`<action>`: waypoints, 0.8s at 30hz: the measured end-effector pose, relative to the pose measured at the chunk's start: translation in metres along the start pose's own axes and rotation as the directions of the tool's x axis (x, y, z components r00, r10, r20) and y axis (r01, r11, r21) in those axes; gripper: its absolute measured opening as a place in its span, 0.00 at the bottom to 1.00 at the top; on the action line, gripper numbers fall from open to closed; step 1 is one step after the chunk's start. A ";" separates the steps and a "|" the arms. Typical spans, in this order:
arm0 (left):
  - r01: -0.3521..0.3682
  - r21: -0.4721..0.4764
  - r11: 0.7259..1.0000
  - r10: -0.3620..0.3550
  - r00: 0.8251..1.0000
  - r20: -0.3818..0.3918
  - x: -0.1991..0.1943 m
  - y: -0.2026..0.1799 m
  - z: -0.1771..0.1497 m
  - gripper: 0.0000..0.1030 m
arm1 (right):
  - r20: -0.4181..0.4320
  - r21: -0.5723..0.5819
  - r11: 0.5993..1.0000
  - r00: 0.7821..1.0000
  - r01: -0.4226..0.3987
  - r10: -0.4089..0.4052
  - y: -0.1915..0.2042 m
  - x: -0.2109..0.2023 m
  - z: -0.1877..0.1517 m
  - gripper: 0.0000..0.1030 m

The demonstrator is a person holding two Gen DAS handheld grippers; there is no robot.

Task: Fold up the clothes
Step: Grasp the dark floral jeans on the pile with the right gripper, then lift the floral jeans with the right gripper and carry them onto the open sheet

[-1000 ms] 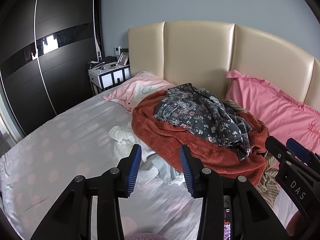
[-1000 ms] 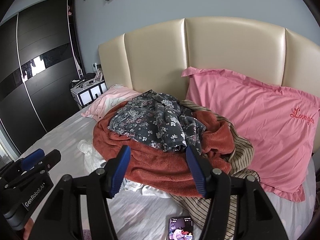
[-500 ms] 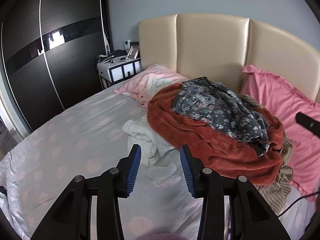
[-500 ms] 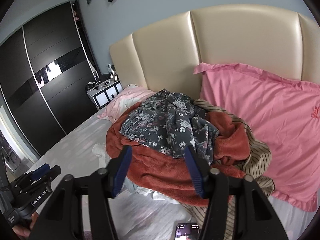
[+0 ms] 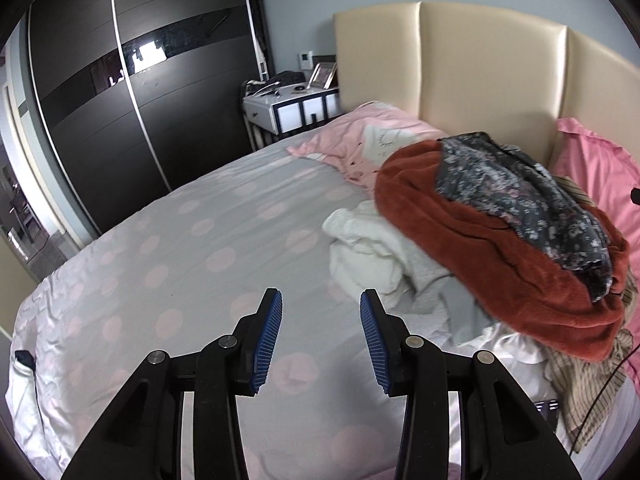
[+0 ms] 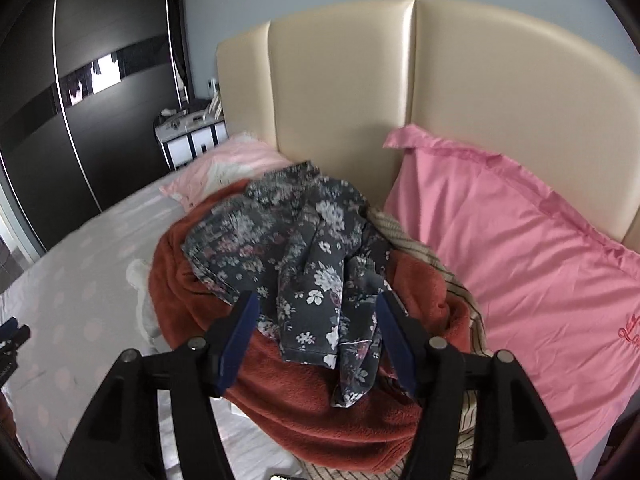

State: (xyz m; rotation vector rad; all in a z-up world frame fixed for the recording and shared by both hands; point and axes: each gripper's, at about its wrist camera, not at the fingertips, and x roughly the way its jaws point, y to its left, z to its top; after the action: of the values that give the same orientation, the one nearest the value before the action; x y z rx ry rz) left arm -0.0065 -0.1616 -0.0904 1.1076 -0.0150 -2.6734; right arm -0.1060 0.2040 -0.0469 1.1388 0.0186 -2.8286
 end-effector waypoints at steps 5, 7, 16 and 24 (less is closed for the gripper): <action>-0.038 -0.015 0.999 0.037 0.998 -0.058 0.026 0.021 -0.006 0.42 | -0.129 -0.020 1.000 0.992 -0.003 0.000 0.005 0.067 -0.003 0.59; -0.051 -0.015 0.999 0.050 0.996 -0.077 0.035 0.029 -0.010 0.42 | -0.183 -0.010 1.000 0.983 0.006 -0.008 0.008 0.095 -0.006 0.59; -0.122 0.008 0.992 0.122 0.977 -0.175 0.068 0.072 -0.040 0.42 | -0.263 -0.013 0.997 0.962 0.076 -0.077 0.018 0.143 -0.005 0.22; -0.214 0.019 0.977 0.213 0.953 -0.215 0.060 0.122 -0.074 0.42 | -0.116 -0.143 0.981 0.982 0.133 -0.150 0.064 0.089 0.022 0.08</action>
State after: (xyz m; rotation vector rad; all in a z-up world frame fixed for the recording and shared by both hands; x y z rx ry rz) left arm 0.0313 -0.2870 -0.1721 1.3089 -0.0848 -2.3515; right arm -0.1798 0.1324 -0.0912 1.3338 0.3073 -2.8180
